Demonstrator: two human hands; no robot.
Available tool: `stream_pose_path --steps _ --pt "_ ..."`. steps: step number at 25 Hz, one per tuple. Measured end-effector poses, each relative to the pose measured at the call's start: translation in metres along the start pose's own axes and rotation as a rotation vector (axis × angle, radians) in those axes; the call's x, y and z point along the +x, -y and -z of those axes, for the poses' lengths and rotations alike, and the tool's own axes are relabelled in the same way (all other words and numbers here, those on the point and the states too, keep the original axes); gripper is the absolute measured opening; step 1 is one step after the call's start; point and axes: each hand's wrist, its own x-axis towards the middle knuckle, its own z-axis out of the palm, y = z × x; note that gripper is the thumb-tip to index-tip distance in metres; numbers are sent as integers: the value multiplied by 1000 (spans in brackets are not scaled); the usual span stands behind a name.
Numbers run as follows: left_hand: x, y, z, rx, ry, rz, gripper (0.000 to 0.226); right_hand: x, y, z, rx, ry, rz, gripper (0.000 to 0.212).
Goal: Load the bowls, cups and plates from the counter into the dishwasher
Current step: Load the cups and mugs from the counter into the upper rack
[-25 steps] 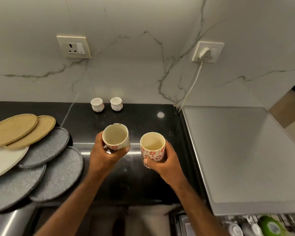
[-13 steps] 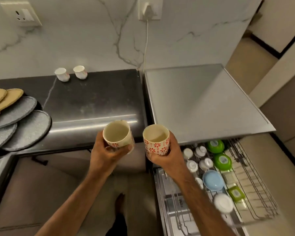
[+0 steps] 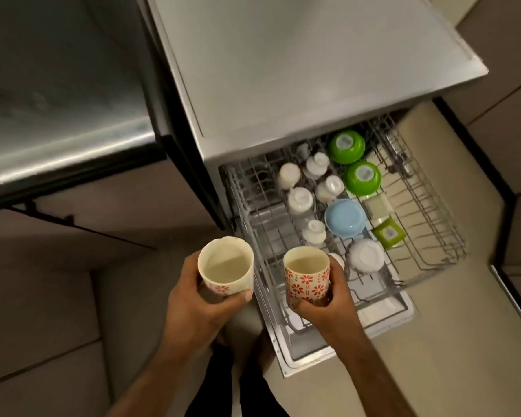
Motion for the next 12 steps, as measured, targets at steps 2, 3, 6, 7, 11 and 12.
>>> stream_pose_path --steps 2,3,6,7,11,12 --pt "2 21 -14 -2 30 14 83 -1 -30 6 -70 -21 -60 96" --pt "3 29 -20 -2 38 18 83 -1 -40 9 -111 -32 -81 101" --pt "5 47 -30 -26 51 35 82 -1 -56 15 -272 -32 -112 107" --pt "6 53 -32 -38 49 44 83 1 -58 14 -336 -34 -114 107" --pt "9 63 -35 -81 25 84 88 13 -54 7 -752 -110 -25 109" --pt "11 64 -36 -89 23 86 89 18 -54 4 -856 -126 7 109"
